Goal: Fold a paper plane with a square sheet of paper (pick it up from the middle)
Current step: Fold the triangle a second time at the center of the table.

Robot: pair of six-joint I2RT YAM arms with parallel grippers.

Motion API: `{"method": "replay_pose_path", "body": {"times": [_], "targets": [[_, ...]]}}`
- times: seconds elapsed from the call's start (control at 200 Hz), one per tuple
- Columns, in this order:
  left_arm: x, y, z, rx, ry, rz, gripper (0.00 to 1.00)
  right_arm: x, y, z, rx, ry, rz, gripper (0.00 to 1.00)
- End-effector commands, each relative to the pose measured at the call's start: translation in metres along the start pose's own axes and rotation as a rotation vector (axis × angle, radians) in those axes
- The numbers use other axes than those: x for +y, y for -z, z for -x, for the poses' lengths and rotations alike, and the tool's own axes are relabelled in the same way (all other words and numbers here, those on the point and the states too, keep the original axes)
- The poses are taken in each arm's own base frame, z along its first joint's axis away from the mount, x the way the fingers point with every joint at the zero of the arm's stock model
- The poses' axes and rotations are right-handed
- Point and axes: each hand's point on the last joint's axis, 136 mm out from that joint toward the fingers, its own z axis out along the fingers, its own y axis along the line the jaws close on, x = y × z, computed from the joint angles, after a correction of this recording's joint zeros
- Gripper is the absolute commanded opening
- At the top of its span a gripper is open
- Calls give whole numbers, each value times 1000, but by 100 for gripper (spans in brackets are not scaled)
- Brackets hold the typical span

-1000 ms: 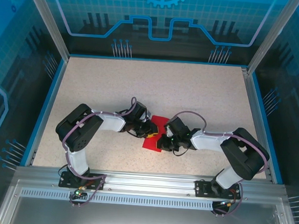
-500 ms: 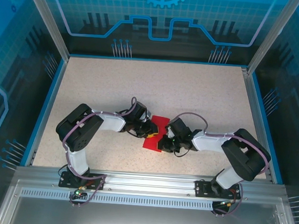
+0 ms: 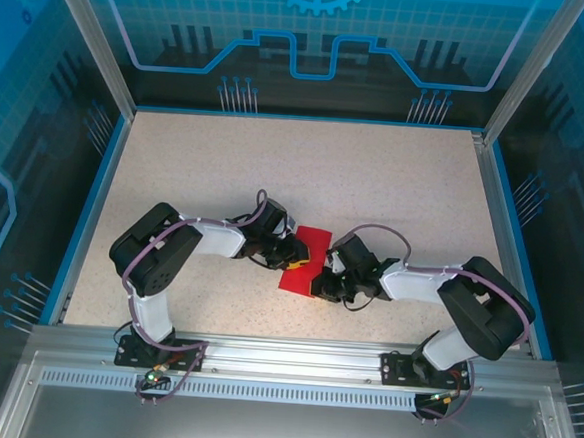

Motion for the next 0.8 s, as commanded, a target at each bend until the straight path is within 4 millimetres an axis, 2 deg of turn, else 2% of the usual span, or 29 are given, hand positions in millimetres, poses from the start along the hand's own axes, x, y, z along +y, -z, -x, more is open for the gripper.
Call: {"method": "replay_pose_path", "body": {"times": [0.0, 0.13, 0.355, 0.585, 0.795], "targets": [[37, -11, -16, 55, 41, 101, 23, -41, -5, -22, 72, -80, -128, 10], [36, -11, -16, 57, 38, 101, 23, -50, -8, -27, 95, -92, -165, 7], [38, -10, -17, 54, 40, 105, 23, -28, 2, -27, 61, -27, -80, 7], [36, -10, -17, 56, 36, 100, 23, -51, 5, -36, 69, -67, -148, 7], [36, -10, -16, 54, 36, 99, 23, -34, 14, -31, 58, -32, -94, 9]]}}
